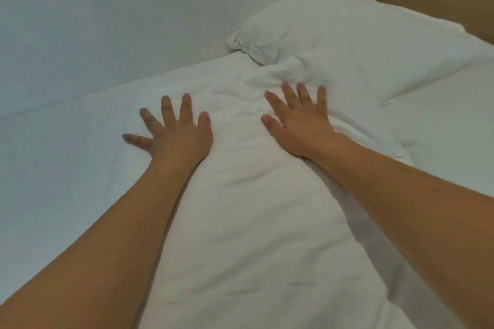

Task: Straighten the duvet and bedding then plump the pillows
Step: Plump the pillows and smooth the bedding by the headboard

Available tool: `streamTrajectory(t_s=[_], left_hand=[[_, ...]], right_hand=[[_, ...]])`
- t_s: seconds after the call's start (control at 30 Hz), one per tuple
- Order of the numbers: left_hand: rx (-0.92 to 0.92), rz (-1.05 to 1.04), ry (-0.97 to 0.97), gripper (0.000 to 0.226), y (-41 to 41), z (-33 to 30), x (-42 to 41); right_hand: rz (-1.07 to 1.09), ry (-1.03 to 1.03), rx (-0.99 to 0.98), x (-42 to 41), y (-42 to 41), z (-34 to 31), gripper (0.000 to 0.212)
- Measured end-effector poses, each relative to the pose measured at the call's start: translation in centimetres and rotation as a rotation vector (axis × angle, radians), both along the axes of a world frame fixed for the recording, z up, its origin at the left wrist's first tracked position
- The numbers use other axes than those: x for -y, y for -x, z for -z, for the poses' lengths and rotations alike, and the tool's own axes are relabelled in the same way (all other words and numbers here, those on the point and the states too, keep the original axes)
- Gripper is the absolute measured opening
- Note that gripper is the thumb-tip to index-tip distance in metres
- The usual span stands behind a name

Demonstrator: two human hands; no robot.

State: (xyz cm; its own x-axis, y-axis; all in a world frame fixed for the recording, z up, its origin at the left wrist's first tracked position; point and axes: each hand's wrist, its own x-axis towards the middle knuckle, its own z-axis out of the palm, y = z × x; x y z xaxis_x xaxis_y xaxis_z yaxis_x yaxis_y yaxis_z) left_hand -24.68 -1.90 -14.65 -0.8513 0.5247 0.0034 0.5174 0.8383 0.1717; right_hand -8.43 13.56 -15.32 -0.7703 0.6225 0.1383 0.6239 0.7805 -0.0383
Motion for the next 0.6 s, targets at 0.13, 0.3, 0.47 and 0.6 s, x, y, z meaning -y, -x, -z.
streamTrajectory(t_s=[0.13,0.3,0.47,0.6], left_hand=[[-0.059,0.015,0.002,0.061,0.7,1.3,-0.5],[-0.079,0.001,-0.037,0.061,1.5,3.7,-1.2],[-0.159,-0.008,-0.078,0.062,1.3,5.7,-2.0],[-0.164,-0.021,-0.078,0.063,1.6,6.7,-2.3]], right_hand=[[0.089,-0.079,-0.012,-3.3,-0.3,3.3,0.066],[0.113,-0.055,-0.001,-5.0,0.5,5.3,0.069],[0.106,-0.03,-0.037,-5.8,1.0,7.0,0.068],[0.11,-0.02,-0.025,-5.9,1.7,7.8,0.065]])
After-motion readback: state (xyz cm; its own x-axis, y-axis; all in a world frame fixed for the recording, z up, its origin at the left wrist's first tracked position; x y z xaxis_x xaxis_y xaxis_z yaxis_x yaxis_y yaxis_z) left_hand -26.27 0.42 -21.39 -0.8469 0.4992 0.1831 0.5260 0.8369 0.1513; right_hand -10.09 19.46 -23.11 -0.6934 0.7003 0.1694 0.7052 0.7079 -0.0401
